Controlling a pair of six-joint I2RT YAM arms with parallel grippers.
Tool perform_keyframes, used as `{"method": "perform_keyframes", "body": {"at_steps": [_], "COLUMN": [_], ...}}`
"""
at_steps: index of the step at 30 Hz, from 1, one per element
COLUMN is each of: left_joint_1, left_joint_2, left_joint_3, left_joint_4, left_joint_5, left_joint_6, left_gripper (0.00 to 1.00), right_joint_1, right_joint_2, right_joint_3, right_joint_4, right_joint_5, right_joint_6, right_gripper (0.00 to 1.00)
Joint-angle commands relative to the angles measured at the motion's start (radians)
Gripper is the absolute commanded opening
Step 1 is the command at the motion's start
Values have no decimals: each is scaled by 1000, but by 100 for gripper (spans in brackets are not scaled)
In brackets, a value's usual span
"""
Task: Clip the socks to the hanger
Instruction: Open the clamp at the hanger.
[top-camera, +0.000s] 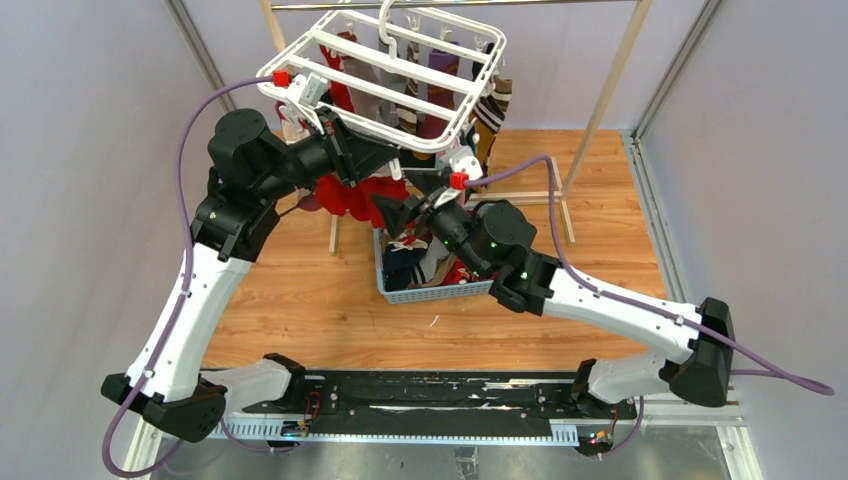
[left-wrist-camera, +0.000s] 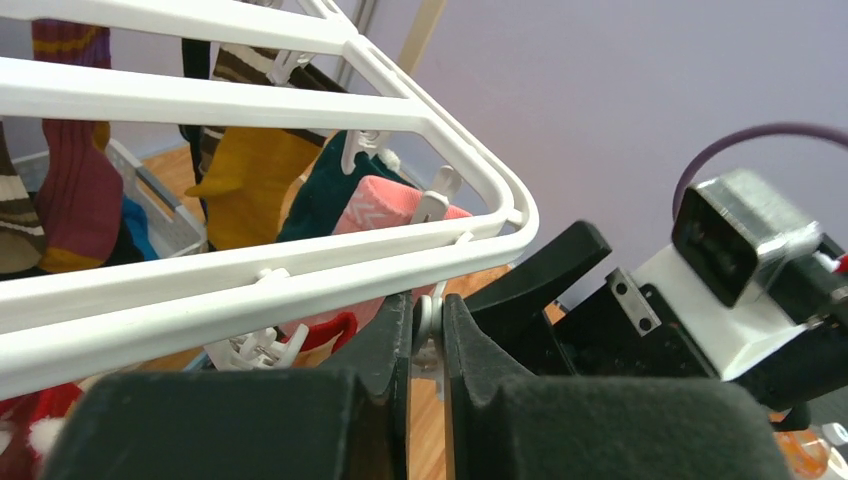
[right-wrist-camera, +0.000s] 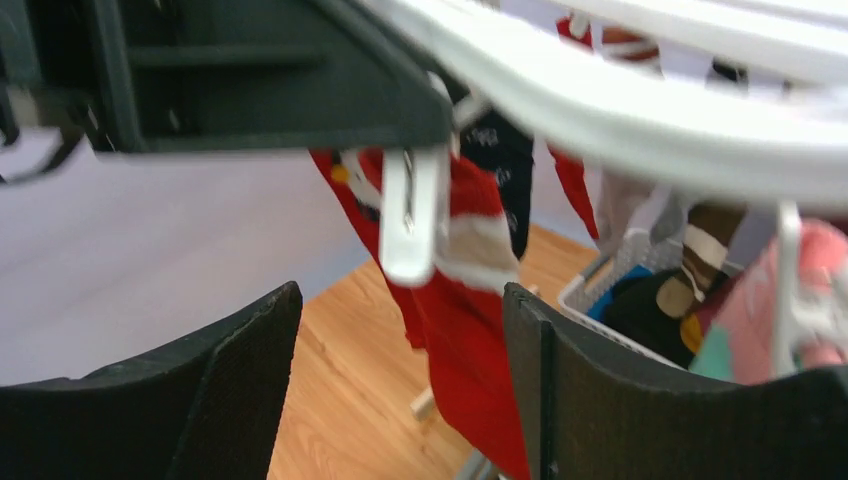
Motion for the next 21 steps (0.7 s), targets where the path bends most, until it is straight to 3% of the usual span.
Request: {"method": "perform_keyframes", "body": {"at_steps": [1, 9, 16, 21], "left_joint_1": [0, 0, 0, 0], "left_joint_2": [-17, -32, -39, -45], "left_joint_3": [19, 22, 16, 18], "left_joint_4": [-19, -39, -55, -60], "left_joint_5": [-28, -27, -25, -26], "left_joint_6": [-13, -29, -23, -19], "left_gripper": [5, 5, 5, 5], "right_joint_1": [6, -39, -49, -117], "right_joint_2": [-110, -228, -126, -35], "right_joint_3": [-146, -444, -540, -534], "right_joint_4": [0, -50, -71, -144], "right_joint_5": [47, 23, 85, 166], "right_joint_6": [20, 125, 218, 335], "right_gripper": [72, 62, 61, 65]}}
